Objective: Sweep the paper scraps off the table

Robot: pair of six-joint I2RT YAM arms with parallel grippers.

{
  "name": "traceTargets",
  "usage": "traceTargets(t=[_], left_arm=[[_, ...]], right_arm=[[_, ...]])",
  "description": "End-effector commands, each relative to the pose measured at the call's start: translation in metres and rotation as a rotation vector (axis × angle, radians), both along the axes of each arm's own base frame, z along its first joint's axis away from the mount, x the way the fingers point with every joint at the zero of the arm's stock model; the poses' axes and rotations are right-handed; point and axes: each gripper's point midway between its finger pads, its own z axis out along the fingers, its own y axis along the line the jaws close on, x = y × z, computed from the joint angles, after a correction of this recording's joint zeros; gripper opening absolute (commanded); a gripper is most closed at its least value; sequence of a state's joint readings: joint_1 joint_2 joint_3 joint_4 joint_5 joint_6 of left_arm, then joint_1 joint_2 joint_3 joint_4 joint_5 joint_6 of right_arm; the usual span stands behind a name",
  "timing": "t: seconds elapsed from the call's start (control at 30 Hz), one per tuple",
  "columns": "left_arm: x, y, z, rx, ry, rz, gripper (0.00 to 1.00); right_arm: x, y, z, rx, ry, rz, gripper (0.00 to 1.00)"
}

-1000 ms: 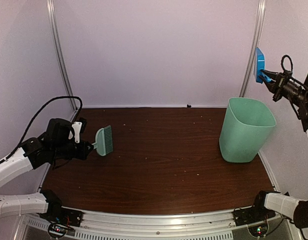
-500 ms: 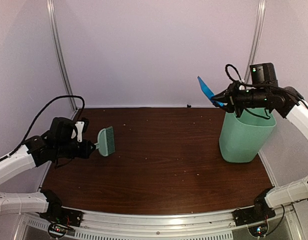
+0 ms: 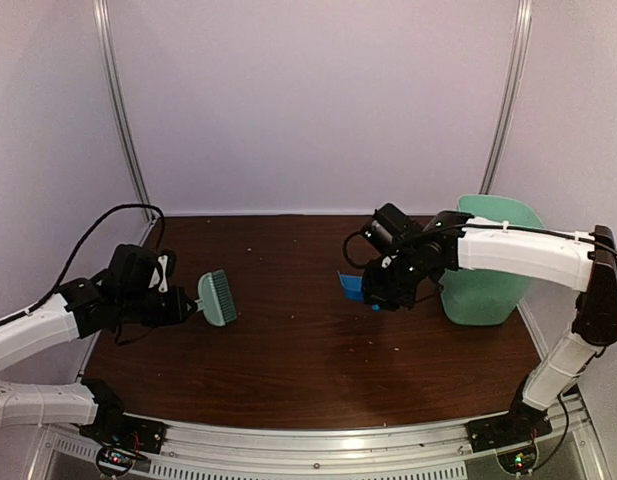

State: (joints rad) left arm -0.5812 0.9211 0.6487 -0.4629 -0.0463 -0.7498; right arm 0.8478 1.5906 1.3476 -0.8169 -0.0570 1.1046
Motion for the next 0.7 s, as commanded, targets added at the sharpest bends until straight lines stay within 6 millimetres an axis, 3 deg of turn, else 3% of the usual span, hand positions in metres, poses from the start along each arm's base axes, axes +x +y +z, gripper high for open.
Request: traceTargets(t=[0.0, 0.33, 0.5, 0.67], left_arm=[[-0.005, -0.002, -0.020, -0.079, 0.072, 0.054, 0.00], [-0.023, 0.000, -0.053, -0.081, 0.192, 0.063, 0.00], [-0.030, 0.004, -0.063, -0.068, 0.234, 0.080, 0.07], [-0.036, 0.006, -0.068, -0.074, 0.261, 0.087, 0.12]], right_arm=[[-0.001, -0.020, -0.044, -0.174, 0.004, 0.019, 0.00], [-0.023, -0.027, -0.112, -0.251, 0.084, 0.102, 0.00], [-0.038, -0.029, -0.128, -0.239, 0.128, 0.127, 0.00], [-0.044, -0.031, -0.130, -0.225, 0.129, 0.131, 0.03]])
